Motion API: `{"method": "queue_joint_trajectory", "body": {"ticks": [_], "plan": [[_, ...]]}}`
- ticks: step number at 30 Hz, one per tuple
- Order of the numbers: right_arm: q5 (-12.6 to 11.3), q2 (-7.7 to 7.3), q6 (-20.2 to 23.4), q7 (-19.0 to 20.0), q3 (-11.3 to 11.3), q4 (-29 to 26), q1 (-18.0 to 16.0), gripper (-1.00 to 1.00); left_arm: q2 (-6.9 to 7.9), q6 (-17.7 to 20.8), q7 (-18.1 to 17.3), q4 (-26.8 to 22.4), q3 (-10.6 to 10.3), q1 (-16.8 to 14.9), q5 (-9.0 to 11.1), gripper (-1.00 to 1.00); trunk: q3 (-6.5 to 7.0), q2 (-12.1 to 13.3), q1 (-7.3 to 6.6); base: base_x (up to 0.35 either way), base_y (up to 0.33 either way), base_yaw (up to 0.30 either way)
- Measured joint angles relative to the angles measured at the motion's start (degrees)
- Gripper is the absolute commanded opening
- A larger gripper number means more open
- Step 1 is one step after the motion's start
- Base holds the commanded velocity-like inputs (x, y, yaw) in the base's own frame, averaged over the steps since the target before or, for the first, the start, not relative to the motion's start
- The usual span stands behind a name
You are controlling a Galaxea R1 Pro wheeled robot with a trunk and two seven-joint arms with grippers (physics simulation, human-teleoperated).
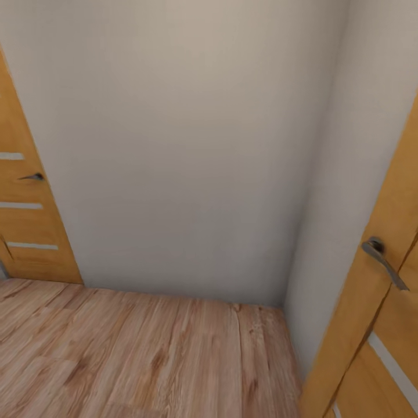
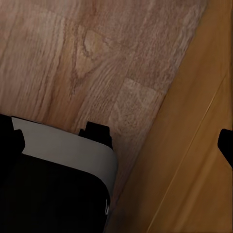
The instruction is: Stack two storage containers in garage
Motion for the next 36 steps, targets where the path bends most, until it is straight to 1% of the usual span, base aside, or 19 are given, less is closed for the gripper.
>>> {"method": "queue_joint_trajectory", "body": {"ticks": [5, 8, 12, 23, 36], "plan": [[0.0, -0.03, -0.1, 0.1, 0.0, 0.0, 0.0, 1.0, 0.0, 0.0, 0.0, 0.0, 0.0, 0.0, 0.0, 1.0, 0.0, 0.0, 0.0, 0.28, 0.0, 0.244], [0.0, -0.03, -0.1, 0.1, 0.0, 0.0, 0.0, 1.0, 0.0, 0.0, 0.0, 0.0, 0.0, 0.0, 1.1, 1.0, 0.0, 0.0, 0.01, 0.235, 0.0, 0.267], [0.0, -0.05, -0.1, 0.1, 0.0, 0.0, 0.0, 1.0, 0.0, 0.0, 0.0, 0.0, 0.0, 0.0, 1.7, 1.0, 0.0, 0.0, 0.01, 0.216, 0.0, 0.269], [0.0, -0.04, -0.1, 0.1, 0.0, 0.0, 0.0, 1.0, 0.0, 0.0, 0.0, 0.0, 0.0, 0.0, 1.9, 1.0, 0.0, 0.0, 0.01, 0.194, 0.0, 0.265], [0.0, -0.07, -0.2, 0.1, -0.1, 0.0, 0.0, 1.0, 0.0, 0.0, 0.0, 0.0, 0.0, 0.0, 1.9, 1.0, 0.0, 0.0, 0.01, 0.168, 0.0, 0.03]]}}
